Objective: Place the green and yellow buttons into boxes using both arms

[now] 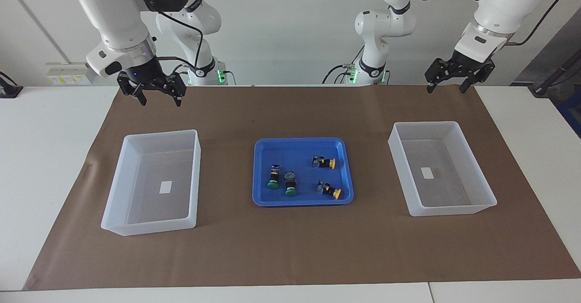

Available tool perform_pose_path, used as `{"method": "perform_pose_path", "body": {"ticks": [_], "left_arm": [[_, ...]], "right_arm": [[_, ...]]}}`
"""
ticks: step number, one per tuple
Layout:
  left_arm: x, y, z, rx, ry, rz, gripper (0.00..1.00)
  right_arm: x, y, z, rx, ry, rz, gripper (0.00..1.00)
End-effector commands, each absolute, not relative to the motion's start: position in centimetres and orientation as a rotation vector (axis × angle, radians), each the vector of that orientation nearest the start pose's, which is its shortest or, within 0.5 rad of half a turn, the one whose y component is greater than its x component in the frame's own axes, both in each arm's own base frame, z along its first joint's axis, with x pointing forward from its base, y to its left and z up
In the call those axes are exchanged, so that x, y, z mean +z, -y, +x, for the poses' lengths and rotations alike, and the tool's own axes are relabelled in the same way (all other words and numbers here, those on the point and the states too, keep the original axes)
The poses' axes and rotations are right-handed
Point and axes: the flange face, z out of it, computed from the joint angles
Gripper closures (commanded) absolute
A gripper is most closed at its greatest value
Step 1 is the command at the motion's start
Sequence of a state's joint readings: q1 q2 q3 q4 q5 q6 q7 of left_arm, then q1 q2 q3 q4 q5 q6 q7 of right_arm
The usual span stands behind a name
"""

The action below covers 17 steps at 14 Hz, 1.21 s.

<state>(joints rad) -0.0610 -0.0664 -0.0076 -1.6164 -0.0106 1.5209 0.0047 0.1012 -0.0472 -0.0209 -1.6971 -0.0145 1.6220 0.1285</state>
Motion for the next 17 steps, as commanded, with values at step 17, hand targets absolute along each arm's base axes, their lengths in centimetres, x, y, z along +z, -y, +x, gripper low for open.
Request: {"method": "perform_pose_path", "body": {"ticks": [17], "left_arm": [[63.3, 5.2, 51.8, 0.017, -0.149, -3.174, 0.00]], "right_arm": [[51.9, -17.0, 58.0, -0.184, -0.129, -3.109, 0.00]]}}
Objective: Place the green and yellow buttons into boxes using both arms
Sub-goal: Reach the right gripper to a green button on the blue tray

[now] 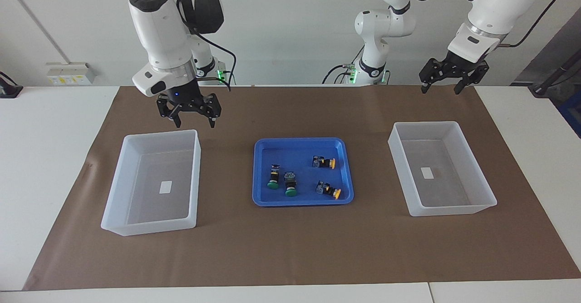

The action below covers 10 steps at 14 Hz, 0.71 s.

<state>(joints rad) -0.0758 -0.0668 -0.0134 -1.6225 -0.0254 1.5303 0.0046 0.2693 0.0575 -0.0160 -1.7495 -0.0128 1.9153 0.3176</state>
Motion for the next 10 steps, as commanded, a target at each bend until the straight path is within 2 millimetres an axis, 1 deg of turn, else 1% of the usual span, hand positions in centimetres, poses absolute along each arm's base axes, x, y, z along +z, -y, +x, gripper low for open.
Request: {"method": "perform_pose_path", "body": {"ticks": [1, 2, 3, 4, 5, 7, 9, 10], "left_arm": [[63.3, 5.2, 51.8, 0.020, -0.149, -3.174, 0.00], [63.2, 5.2, 51.8, 0.024, -0.152, -3.174, 0.00], [62.8, 5.2, 51.8, 0.037, -0.151, -3.173, 0.00], [62.8, 5.2, 51.4, 0.039, -0.149, -3.173, 0.00], [62.3, 5.2, 51.2, 0.054, -0.146, -3.172, 0.00], [62.2, 6.0, 50.9, 0.054, -0.165, -3.171, 0.00], [62.3, 6.0, 50.9, 0.052, -0.165, -3.171, 0.00], [62.3, 6.0, 50.9, 0.052, -0.165, -3.171, 0.00]], "right_arm": [[50.9, -18.1, 58.3, -0.188, -0.128, -3.106, 0.00], [49.9, -19.1, 58.6, -0.196, -0.127, -3.102, 0.00], [48.5, -20.5, 58.9, -0.195, -0.136, -3.099, 0.00], [47.5, -22.5, 58.8, -0.203, -0.154, -3.090, 0.00], [46.6, -23.3, 59.1, -0.213, -0.175, -3.084, 0.00], [44.7, -23.9, 59.9, -0.228, -0.177, -3.078, 0.00], [42.2, -26.3, 60.0, -0.232, -0.170, -3.072, 0.00], [41.2, -26.6, 60.3, -0.237, -0.192, -3.067, 0.02]]}}
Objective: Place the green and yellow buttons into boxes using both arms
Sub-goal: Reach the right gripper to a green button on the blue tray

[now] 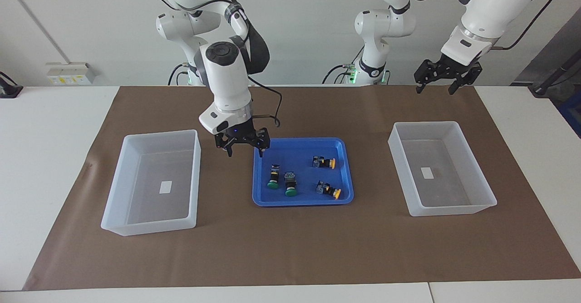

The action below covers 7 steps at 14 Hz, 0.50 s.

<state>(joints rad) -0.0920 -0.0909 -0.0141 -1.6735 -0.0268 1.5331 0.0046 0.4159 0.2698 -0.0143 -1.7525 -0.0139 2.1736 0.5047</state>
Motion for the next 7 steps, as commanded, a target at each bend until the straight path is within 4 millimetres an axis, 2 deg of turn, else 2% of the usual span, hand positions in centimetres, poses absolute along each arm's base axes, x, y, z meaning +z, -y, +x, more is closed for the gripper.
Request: {"method": "perform_pose_path", "body": {"ticks": [1, 4, 6, 7], "left_arm": [[62.3, 6.0, 50.9, 0.052, -0.165, -3.171, 0.00], [61.9, 6.0, 50.7, 0.057, -0.165, -3.171, 0.00], [62.2, 5.9, 50.6, 0.061, -0.163, -3.169, 0.00], [62.2, 5.9, 50.5, 0.066, -0.168, -3.169, 0.00]], "right_arm": [[40.1, -26.7, 60.7, -0.248, -0.212, -3.059, 0.03], [36.9, -29.0, 61.0, -0.252, -0.194, -3.054, 0.06], [34.6, -31.9, 60.1, -0.238, -0.202, -3.071, 0.07], [33.8, -32.5, 59.8, -0.255, -0.195, -3.100, 0.07]]}}
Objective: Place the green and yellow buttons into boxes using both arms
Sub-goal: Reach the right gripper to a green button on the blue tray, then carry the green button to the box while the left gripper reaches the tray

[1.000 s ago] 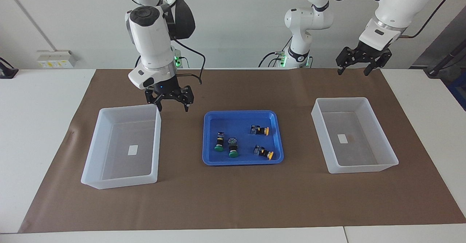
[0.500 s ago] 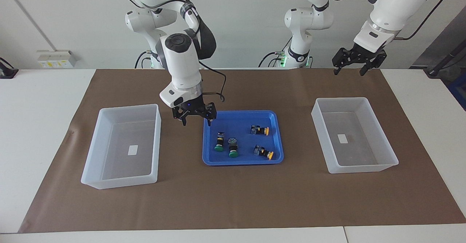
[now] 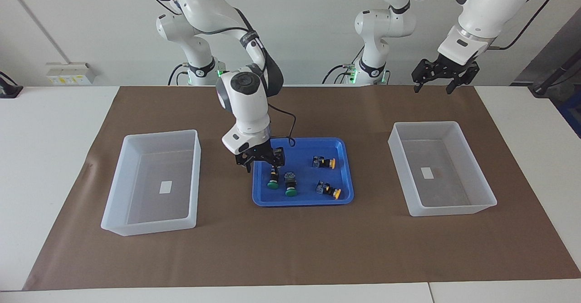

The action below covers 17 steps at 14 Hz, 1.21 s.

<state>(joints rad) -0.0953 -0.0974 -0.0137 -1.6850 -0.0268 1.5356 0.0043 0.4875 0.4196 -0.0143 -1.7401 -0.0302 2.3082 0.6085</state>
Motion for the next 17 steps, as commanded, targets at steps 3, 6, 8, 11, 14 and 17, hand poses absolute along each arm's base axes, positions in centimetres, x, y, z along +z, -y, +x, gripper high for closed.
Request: {"method": "perform_pose_path", "body": {"ticks": [3, 6, 8, 11, 14, 17], "left_arm": [[61.7, 6.0, 50.5, 0.075, -0.078, -3.172, 0.00], [59.2, 8.2, 50.5, 0.020, 0.217, -3.168, 0.00], [58.1, 9.9, 51.0, 0.021, 0.331, -3.159, 0.00], [56.6, 11.0, 52.0, 0.050, 0.558, -3.156, 0.00], [55.7, 12.7, 51.8, 0.048, 0.726, -3.123, 0.00], [55.3, 13.1, 52.5, 0.025, 1.030, -3.050, 0.00]], "right_arm": [[33.0, -32.4, 59.5, -0.268, -0.188, -3.137, 0.17], [32.4, -32.4, 59.3, -0.255, -0.186, -3.145, 0.26], [31.9, -32.4, 59.2, -0.247, -0.183, -3.149, 0.29], [31.2, -32.6, 59.3, -0.264, -0.176, -3.137, 0.34], [30.7, -32.5, 59.0, -0.252, -0.173, -3.143, 0.36], [29.9, -32.3, 58.6, -0.246, -0.172, -3.144, 0.52]]}}
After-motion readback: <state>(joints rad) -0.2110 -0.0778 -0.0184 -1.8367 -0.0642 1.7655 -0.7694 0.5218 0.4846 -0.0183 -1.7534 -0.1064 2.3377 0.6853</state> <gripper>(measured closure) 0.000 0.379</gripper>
